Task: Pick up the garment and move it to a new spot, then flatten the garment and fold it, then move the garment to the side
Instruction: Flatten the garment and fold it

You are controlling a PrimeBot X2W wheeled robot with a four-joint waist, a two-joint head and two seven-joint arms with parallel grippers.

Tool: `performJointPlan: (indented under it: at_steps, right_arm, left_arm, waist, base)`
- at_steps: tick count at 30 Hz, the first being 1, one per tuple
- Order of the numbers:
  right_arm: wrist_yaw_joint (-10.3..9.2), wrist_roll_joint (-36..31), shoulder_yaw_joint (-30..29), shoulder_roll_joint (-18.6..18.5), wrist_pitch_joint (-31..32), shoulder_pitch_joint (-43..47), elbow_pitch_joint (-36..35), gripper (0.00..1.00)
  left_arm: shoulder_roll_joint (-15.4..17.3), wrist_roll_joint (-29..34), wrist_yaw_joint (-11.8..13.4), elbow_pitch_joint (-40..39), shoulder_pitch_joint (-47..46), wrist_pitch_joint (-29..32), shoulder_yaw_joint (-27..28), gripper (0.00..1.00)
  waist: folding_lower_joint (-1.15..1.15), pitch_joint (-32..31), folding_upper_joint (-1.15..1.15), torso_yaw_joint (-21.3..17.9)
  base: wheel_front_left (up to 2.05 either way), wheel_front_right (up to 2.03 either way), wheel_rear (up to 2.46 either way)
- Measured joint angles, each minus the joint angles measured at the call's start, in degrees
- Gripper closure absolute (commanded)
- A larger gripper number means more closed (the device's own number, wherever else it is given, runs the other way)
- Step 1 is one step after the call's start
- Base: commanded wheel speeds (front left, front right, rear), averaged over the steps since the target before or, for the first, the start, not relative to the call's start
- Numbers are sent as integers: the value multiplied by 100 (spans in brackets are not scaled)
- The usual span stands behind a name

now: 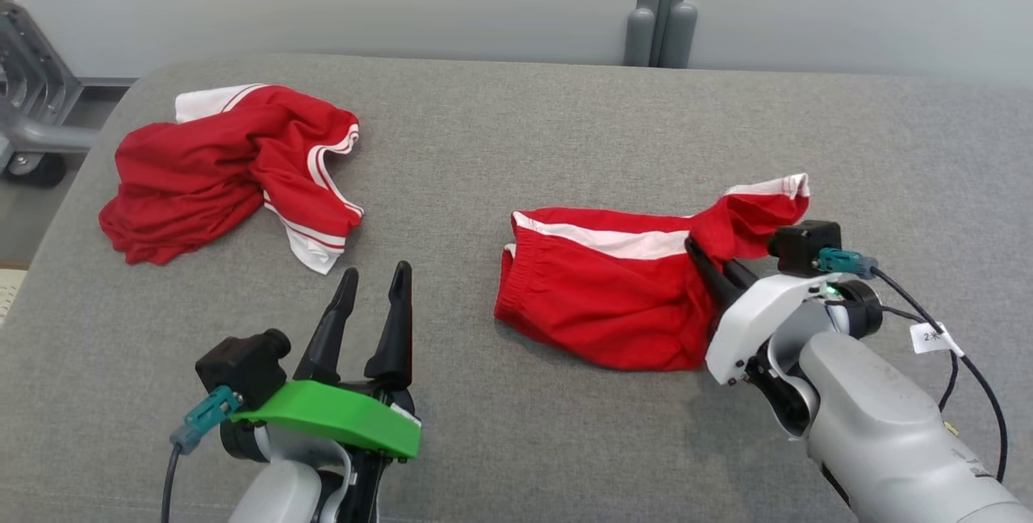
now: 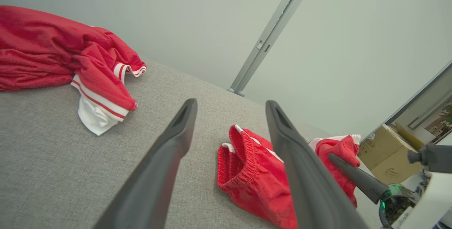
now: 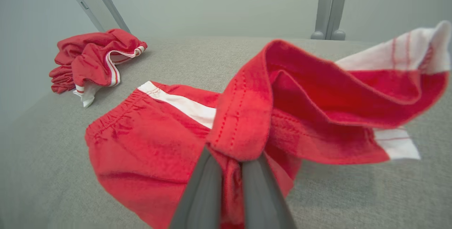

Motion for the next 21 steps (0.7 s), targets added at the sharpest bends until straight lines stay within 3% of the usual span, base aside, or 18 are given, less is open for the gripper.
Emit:
performJointPlan:
  at_steps: [21]
  right_arm:
    - [0,-669,1505,-14,1872,-934,165,100]
  left_arm:
    - [-98,-175,56,-111,214,0,-131,0]
  waist:
    - [0,-72,0,897]
  base:
    - [0,0,0]
